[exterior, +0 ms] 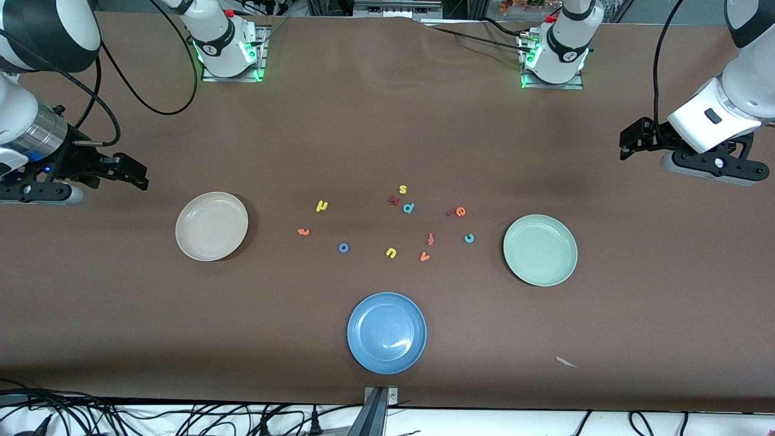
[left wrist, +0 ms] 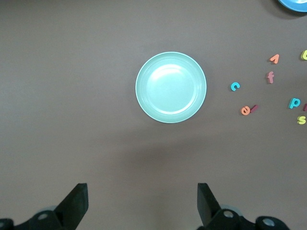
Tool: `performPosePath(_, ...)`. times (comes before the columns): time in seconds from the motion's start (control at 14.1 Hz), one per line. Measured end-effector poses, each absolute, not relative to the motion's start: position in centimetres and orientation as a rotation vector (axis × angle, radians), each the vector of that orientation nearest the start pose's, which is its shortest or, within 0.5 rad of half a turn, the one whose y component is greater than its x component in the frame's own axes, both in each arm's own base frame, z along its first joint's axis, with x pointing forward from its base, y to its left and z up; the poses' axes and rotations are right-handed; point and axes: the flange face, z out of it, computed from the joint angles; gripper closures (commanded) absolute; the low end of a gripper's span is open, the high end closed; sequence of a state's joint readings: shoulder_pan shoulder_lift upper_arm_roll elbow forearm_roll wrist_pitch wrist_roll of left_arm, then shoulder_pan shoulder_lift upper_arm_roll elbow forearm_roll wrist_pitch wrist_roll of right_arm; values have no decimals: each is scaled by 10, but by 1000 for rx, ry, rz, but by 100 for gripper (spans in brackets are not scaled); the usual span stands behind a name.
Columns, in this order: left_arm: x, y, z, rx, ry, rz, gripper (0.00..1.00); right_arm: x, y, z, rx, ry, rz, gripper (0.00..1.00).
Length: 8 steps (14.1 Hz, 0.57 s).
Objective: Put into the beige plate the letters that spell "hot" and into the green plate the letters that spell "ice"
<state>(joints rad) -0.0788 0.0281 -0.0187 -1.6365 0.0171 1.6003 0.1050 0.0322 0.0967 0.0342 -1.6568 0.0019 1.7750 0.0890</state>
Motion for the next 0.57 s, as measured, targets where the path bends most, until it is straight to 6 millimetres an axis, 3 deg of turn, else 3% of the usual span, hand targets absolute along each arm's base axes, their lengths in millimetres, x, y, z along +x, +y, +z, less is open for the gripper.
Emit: performPosePath(0.57,563,-51,597,-3109,311,46,0,594,39,546,-3135,36,-28,0)
